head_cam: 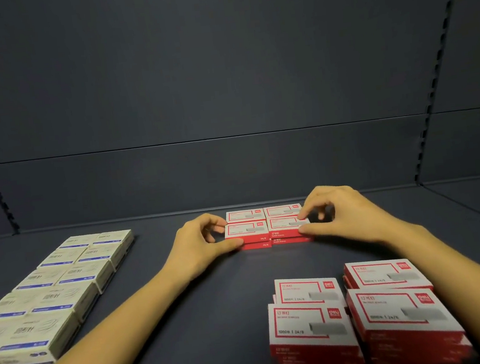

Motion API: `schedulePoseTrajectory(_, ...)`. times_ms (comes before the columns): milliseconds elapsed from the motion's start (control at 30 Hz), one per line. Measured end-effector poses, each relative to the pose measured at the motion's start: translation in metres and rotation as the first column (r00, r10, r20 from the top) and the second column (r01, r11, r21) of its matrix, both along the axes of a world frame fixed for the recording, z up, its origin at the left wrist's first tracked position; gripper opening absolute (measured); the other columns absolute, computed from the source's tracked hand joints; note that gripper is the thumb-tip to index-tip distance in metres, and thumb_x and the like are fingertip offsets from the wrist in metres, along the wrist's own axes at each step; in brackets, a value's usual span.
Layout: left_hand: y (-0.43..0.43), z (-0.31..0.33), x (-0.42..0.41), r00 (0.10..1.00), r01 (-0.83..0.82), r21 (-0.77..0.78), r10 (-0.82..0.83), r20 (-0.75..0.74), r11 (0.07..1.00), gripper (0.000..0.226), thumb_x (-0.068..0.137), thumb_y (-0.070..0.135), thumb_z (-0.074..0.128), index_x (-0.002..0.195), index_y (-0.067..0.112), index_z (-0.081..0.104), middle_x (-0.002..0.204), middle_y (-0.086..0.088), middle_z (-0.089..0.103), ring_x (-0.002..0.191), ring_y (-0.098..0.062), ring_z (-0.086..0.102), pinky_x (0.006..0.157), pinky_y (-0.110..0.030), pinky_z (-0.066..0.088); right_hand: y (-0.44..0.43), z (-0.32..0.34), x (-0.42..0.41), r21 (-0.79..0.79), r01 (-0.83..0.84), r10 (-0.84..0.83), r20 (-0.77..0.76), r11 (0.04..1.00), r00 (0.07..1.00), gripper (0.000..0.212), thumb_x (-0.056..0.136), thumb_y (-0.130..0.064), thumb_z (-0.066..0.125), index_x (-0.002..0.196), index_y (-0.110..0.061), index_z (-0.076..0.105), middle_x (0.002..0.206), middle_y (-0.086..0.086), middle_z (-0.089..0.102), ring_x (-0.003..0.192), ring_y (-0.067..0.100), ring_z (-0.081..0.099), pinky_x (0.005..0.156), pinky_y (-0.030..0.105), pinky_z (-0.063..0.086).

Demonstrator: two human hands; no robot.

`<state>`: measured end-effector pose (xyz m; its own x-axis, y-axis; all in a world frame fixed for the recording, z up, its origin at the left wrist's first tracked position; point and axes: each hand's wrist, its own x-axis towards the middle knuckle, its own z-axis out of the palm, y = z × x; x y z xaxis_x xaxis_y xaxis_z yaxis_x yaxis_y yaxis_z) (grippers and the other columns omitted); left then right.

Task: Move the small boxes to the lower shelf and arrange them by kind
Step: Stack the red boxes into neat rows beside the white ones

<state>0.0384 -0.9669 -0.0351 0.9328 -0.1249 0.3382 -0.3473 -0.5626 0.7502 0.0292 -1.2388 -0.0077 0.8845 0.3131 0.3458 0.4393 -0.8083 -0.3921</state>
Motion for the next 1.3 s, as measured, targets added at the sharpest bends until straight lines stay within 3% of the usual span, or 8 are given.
schedulePoseTrajectory(133,-0.005,0.008,-0.017,0.994,-0.022,0.042,0.017,0.108,0.999,0.033,0.066,0.031,0.08,0.091,0.022,0.061,0.092,0.012,0.059,0.076,-0.007,0.052,0.065,-0.004,0.04,-0.005,0.0,-0.006,0.076,-0.027,0.025,0.024,0.997,0.999,0.021,0.07,-0.048,0.069,0.086,-0.034,0.071,0.094,-0.018,0.062,0.084,0.009,0.059,0.071,0.027,0.052)
schedulePoseTrajectory(300,0.001,0.036,-0.073,0.892,0.449,0.001,-0.448,0.059,0.894,0.024,0.069,0.042,0.075,0.083,0.023,0.068,0.082,0.004,0.067,0.078,-0.008,0.06,0.076,-0.017,0.047,-0.007,0.015,-0.032,0.245,-0.114,0.133,-0.062,0.963,0.989,0.023,0.067,-0.046,0.067,0.086,-0.033,0.072,0.088,-0.014,0.067,0.077,0.007,0.06,0.068,0.013,0.048)
schedulePoseTrajectory(433,0.003,0.033,-0.109,0.81,0.585,0.142,-0.586,-0.039,0.799,0.036,0.061,0.045,0.079,0.091,0.029,0.068,0.088,0.008,0.064,0.088,-0.012,0.058,0.082,-0.02,0.045,-0.006,0.034,-0.063,0.183,-0.212,0.246,-0.186,0.96,0.951,0.025,0.07,-0.045,0.065,0.09,-0.032,0.073,0.09,-0.014,0.068,0.082,0.005,0.062,0.075,0.017,0.05)
schedulePoseTrajectory(667,-0.001,0.022,-0.118,0.853,0.505,0.172,-0.52,0.054,0.846,0.033,0.063,0.044,0.078,0.091,0.03,0.068,0.084,0.011,0.062,0.086,-0.011,0.057,0.079,-0.017,0.042,-0.019,0.059,-0.119,0.058,-0.28,0.286,-0.152,0.958,0.946,0.024,0.075,-0.053,0.065,0.094,-0.04,0.071,0.096,-0.012,0.068,0.09,0.009,0.064,0.078,0.02,0.049)
schedulePoseTrajectory(767,0.001,0.023,-0.12,0.857,0.487,0.165,-0.506,0.098,0.858,0.034,0.064,0.049,0.076,0.091,0.03,0.068,0.088,0.01,0.064,0.087,-0.012,0.057,0.078,-0.015,0.042,-0.027,0.057,-0.14,-0.049,-0.262,0.251,-0.17,0.964,0.953,0.038,0.067,-0.068,0.065,0.097,-0.045,0.068,0.1,-0.016,0.065,0.09,0.009,0.062,0.074,0.022,0.048)
schedulePoseTrajectory(933,0.008,0.033,-0.11,0.885,0.428,0.116,-0.442,0.148,0.896,0.033,0.064,0.046,0.074,0.091,0.028,0.07,0.086,0.011,0.064,0.082,-0.011,0.057,0.075,-0.014,0.042,-0.04,0.044,-0.165,-0.26,-0.096,0.077,-0.086,0.961,0.993,0.066,0.048,-0.09,0.055,0.104,-0.054,0.052,0.108,-0.027,0.055,0.095,0.003,0.056,0.073,0.028,0.051)
schedulePoseTrajectory(1033,0.011,0.038,-0.095,0.909,0.376,0.115,-0.39,0.146,0.92,0.039,0.059,0.046,0.072,0.094,0.029,0.07,0.087,0.008,0.067,0.081,-0.011,0.057,0.076,-0.02,0.045,-0.044,0.037,-0.168,-0.333,-0.031,0.028,-0.013,0.943,1.0,0.066,0.048,-0.092,0.049,0.099,-0.05,0.05,0.104,-0.03,0.054,0.093,0.0,0.053,0.068,0.026,0.05)
schedulePoseTrajectory(1300,0.013,0.029,-0.046,0.958,0.278,0.176,-0.287,0.026,0.944,0.033,0.064,0.04,0.077,0.094,0.028,0.069,0.091,0.012,0.069,0.079,-0.008,0.059,0.069,-0.016,0.046,-0.037,0.059,-0.146,-0.17,-0.086,0.079,-0.047,0.982,0.996,0.046,0.063,-0.074,0.061,0.097,-0.042,0.061,0.097,-0.019,0.062,0.085,0.008,0.056,0.064,0.013,0.041)
